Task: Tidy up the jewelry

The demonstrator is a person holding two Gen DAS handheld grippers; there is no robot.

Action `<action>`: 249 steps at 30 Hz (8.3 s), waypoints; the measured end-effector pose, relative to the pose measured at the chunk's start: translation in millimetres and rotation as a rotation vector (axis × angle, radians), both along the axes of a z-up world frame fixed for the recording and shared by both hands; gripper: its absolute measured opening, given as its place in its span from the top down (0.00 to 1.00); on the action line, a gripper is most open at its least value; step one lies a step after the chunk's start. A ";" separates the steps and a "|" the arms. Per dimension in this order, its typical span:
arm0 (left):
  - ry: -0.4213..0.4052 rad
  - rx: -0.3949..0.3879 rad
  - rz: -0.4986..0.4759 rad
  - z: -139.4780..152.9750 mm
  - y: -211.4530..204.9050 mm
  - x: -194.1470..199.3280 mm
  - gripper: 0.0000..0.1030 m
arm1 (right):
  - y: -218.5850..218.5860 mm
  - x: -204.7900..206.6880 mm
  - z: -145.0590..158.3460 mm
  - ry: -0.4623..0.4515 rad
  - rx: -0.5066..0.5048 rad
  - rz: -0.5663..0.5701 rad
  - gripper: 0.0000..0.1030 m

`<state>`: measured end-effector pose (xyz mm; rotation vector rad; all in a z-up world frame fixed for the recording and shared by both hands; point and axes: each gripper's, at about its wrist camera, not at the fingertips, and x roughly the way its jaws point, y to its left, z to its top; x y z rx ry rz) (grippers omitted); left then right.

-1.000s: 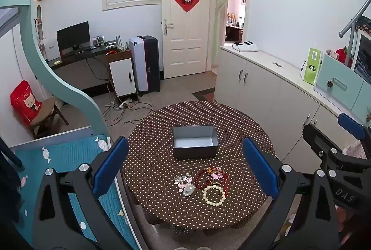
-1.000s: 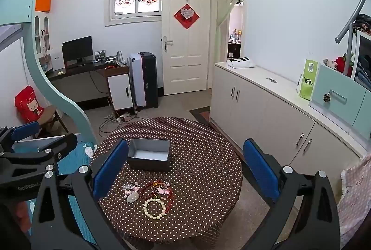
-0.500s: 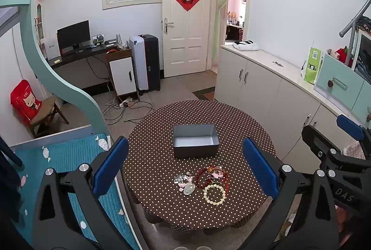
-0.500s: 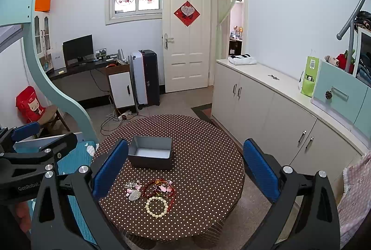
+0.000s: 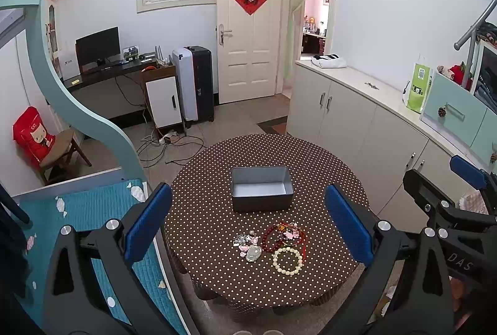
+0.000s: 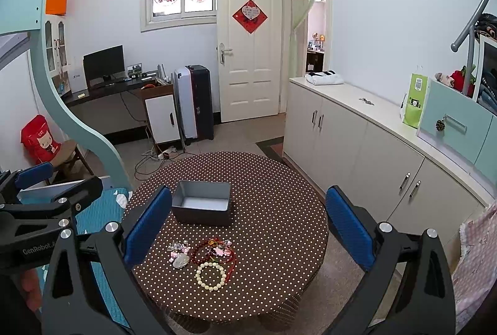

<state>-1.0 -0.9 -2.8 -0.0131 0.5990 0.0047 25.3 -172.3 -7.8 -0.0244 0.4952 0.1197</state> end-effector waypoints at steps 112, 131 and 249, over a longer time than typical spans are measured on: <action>0.804 0.100 -0.249 -257.9 -24.9 240.8 0.93 | -90.7 161.2 -156.6 0.592 0.377 0.217 0.92; 0.557 -0.072 -0.118 -152.9 3.2 205.6 0.93 | -54.4 197.3 -124.5 0.505 0.364 0.387 0.92; 0.816 -0.077 -0.257 -261.9 33.8 208.3 0.62 | 34.6 200.6 -235.5 0.774 0.014 0.383 0.96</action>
